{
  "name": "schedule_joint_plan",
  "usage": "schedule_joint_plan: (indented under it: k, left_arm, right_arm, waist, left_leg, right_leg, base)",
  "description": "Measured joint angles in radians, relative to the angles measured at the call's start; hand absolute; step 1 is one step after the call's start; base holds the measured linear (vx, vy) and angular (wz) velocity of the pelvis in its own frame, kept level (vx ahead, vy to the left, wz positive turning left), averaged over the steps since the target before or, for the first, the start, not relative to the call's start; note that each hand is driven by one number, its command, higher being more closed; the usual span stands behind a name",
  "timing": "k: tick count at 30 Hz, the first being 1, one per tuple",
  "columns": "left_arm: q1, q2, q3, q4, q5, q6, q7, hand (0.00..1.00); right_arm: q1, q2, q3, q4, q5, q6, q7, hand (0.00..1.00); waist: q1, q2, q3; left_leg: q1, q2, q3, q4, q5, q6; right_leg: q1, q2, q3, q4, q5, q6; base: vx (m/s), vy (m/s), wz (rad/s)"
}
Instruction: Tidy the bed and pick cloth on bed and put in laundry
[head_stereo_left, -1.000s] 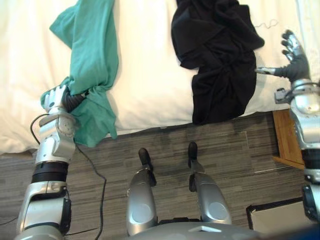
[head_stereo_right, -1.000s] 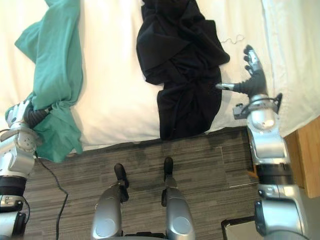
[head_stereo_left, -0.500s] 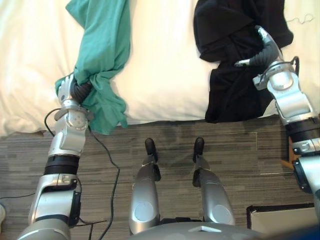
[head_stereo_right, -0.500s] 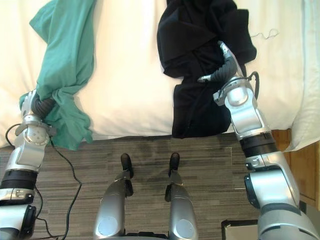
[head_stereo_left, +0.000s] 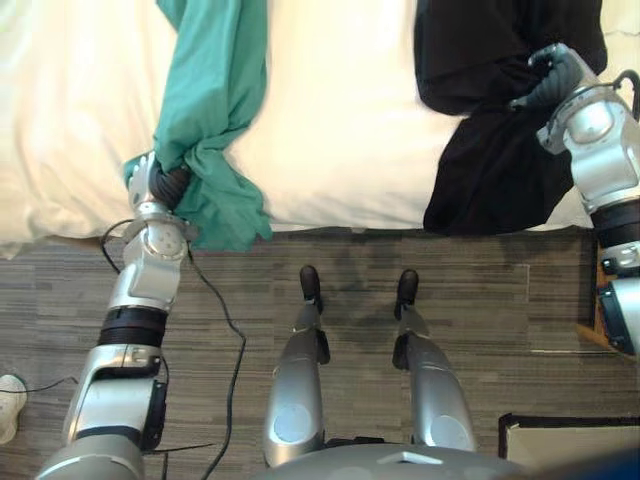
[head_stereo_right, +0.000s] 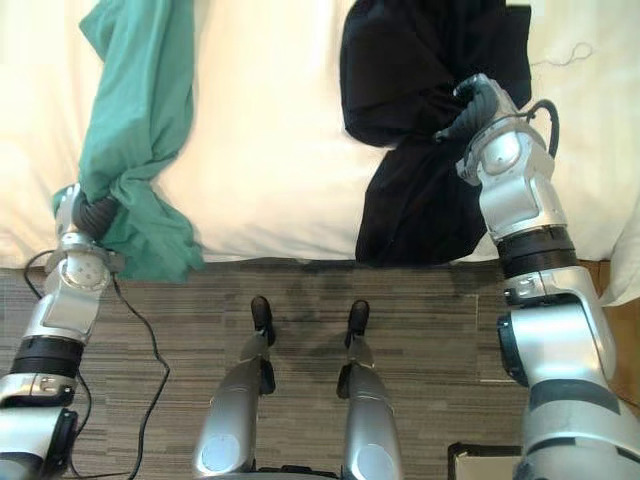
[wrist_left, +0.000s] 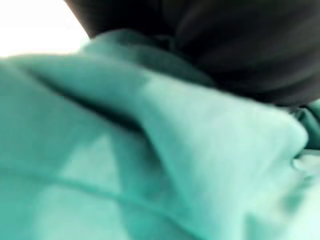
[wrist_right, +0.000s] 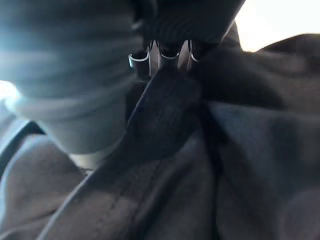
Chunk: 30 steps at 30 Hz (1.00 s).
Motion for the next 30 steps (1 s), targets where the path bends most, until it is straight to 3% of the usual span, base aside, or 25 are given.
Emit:
schedule_joint_plan:
  k: [4,6,11,14,18,21,23,25,30]
  left_arm:
    - [-0.002,-0.043,-0.003,0.069,0.004,0.008,0.043,1.00]
    - [-0.001,-0.060,-0.005,0.088,0.009,0.037,0.061,1.00]
    - [0.018,-0.067,-0.009,0.118,0.022,0.157,0.071,1.00]
    - [0.085,-0.071,-0.039,0.138,0.021,0.205,0.071,1.00]
    - [0.205,-0.146,-0.064,0.248,-0.022,0.250,0.068,1.00]
    - [0.328,-0.240,-0.104,0.397,-0.062,0.295,-0.011,1.00]
    - [0.384,-0.290,-0.127,0.442,-0.081,0.307,-0.049,1.00]
    - [0.453,-0.354,-0.127,0.478,-0.115,0.304,-0.085,1.00]
    - [0.517,-0.368,-0.124,0.515,-0.156,0.269,-0.075,1.00]
  right_arm:
    - [0.125,0.075,-0.067,0.037,0.147,-0.089,-0.100,1.00]
    - [0.193,0.132,-0.103,0.049,0.197,-0.144,-0.142,1.00]
    - [0.445,0.359,-0.186,0.054,0.341,-0.306,-0.241,1.00]
    - [0.597,0.470,-0.183,0.072,0.357,-0.362,-0.261,1.00]
    - [0.782,0.567,-0.145,0.182,0.351,-0.380,-0.261,1.00]
    - [0.917,0.604,-0.126,0.273,0.314,-0.371,-0.220,1.00]
    - [0.963,0.611,-0.126,0.297,0.293,-0.368,-0.192,1.00]
    - [1.015,0.613,-0.129,0.330,0.273,-0.367,-0.144,1.00]
    - [1.096,0.608,-0.240,0.415,0.178,-0.364,-0.045,1.00]
  waist:
    - [-0.004,-0.017,-0.015]
    - [-0.008,-0.033,-0.021]
    - [-0.026,-0.104,-0.023]
    - [-0.037,-0.130,-0.049]
    - [-0.062,-0.123,-0.126]
    - [-0.107,-0.115,-0.177]
    - [-0.116,-0.115,-0.190]
    - [-0.116,-0.115,-0.198]
    - [-0.139,-0.073,-0.257]
  left_leg:
    - [0.054,-0.001,0.005,-0.014,-0.001,-0.001]
    - [0.095,-0.001,0.016,-0.032,-0.001,-0.002]
    - [0.230,-0.001,0.047,-0.038,-0.028,-0.012]
    - [0.309,-0.010,0.076,-0.046,-0.045,-0.013]
    - [0.397,-0.033,0.108,-0.072,-0.065,-0.009]
    - [0.454,-0.052,0.116,-0.073,-0.092,-0.003]
    - [0.479,-0.057,0.121,-0.073,-0.106,-0.003]
    - [0.506,-0.062,0.115,-0.073,-0.116,-0.002]
    - [0.525,-0.093,-0.015,-0.078,-0.120,0.008]
  right_leg:
    - [0.051,0.000,-0.002,-0.008,-0.005,-0.004]
    - [0.081,0.002,0.003,-0.011,-0.009,-0.003]
    - [0.209,0.003,0.014,-0.034,-0.020,0.003]
    - [0.272,-0.004,0.037,-0.039,-0.029,0.013]
    - [0.334,-0.022,0.060,-0.046,-0.047,0.032]
    - [0.393,-0.042,0.064,-0.063,-0.057,0.047]
    - [0.420,-0.047,0.064,-0.074,-0.059,0.050]
    - [0.455,-0.051,0.057,-0.082,-0.066,0.057]
    - [0.538,-0.089,-0.073,-0.050,-0.137,0.080]
  base:
    - [0.04,-0.007,-0.04]
    - [0.05,-0.011,-0.15]
    - [0.06,-0.002,-0.15]
    - [0.05,0.022,-0.24]
    - [0.07,0.052,-0.23]
    - [0.07,0.042,-0.10]
    - [0.06,0.031,-0.07]
    - [0.05,0.012,0.09]
    - [0.06,-0.005,0.80]
